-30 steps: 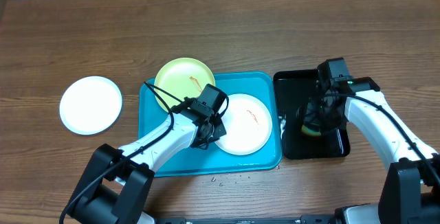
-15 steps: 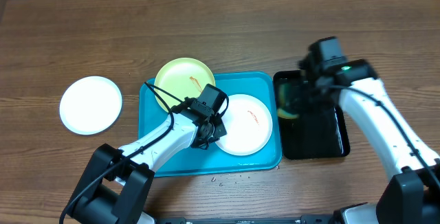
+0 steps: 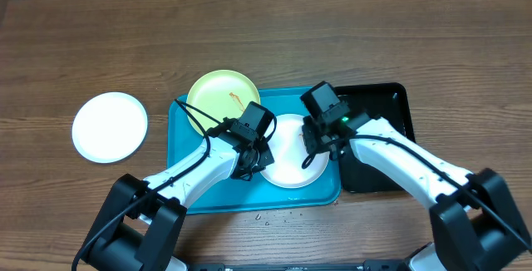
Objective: Clean dirty plates on tray and stack at the side
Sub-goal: 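Carry the green sponge onto the white plate with the right gripper, then wipe the white plate with the sponge while the left gripper holds it, then return the sponge to the black tray with the right gripper, then rinse the sponge in the black tray water with the right gripper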
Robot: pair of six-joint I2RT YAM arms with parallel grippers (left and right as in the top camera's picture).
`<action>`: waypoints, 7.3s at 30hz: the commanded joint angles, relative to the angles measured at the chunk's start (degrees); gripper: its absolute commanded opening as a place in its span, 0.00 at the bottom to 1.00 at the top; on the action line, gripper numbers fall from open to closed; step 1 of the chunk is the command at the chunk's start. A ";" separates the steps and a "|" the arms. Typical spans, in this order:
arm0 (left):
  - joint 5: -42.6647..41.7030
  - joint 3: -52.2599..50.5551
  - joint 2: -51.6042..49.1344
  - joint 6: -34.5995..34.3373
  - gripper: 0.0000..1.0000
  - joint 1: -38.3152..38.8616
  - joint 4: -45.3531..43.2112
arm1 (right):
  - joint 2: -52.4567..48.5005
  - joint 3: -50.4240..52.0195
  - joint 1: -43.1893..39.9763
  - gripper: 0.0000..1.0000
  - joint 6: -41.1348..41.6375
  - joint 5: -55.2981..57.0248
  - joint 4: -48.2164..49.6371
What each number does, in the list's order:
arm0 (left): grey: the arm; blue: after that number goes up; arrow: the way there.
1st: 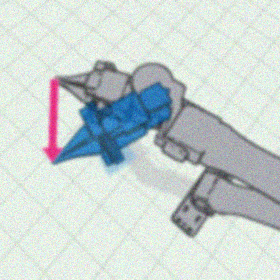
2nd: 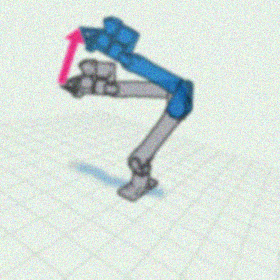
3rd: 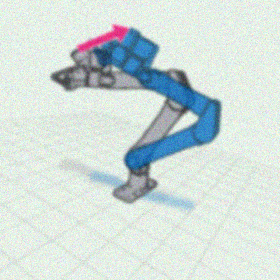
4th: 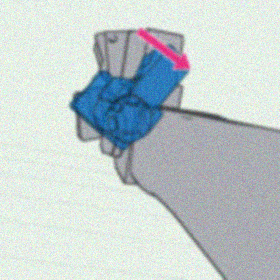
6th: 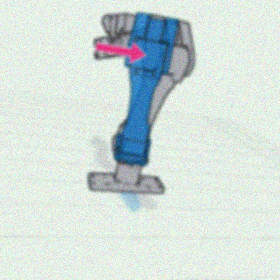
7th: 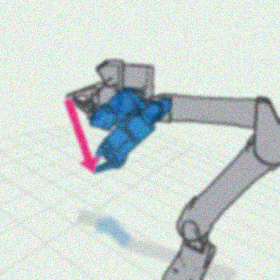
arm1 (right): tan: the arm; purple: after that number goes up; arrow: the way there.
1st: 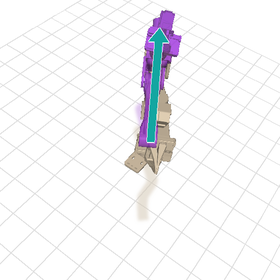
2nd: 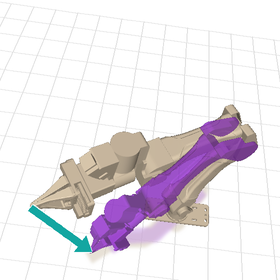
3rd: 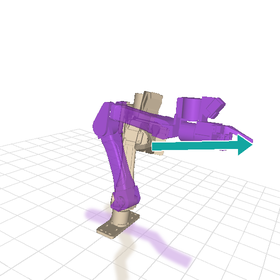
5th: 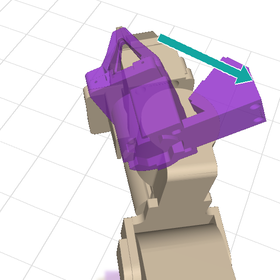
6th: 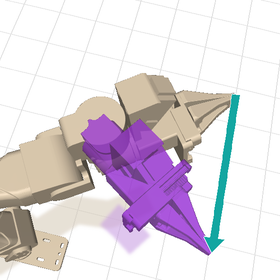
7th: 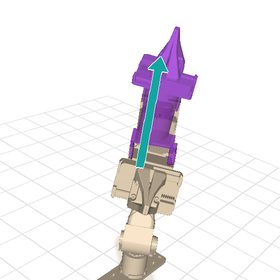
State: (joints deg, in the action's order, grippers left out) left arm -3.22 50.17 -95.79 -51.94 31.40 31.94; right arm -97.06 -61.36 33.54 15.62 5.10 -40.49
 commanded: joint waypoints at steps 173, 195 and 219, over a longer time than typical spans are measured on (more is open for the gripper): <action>1.92 -1.55 -1.70 2.67 0.04 0.11 0.87 | -3.04 -4.17 -21.35 0.04 -1.88 4.68 -8.79; 1.97 -1.55 -1.70 2.67 0.04 0.11 0.79 | -1.31 1.81 -21.35 0.29 -0.87 -1.40 3.34; 1.95 -1.55 -1.70 2.67 0.04 0.11 0.81 | 1.79 9.29 -21.40 0.04 3.39 -1.38 -1.97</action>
State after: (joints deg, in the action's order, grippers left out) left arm -3.16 50.19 -95.79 -50.63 31.40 31.94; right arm -95.42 -56.64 12.40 17.82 3.62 -46.83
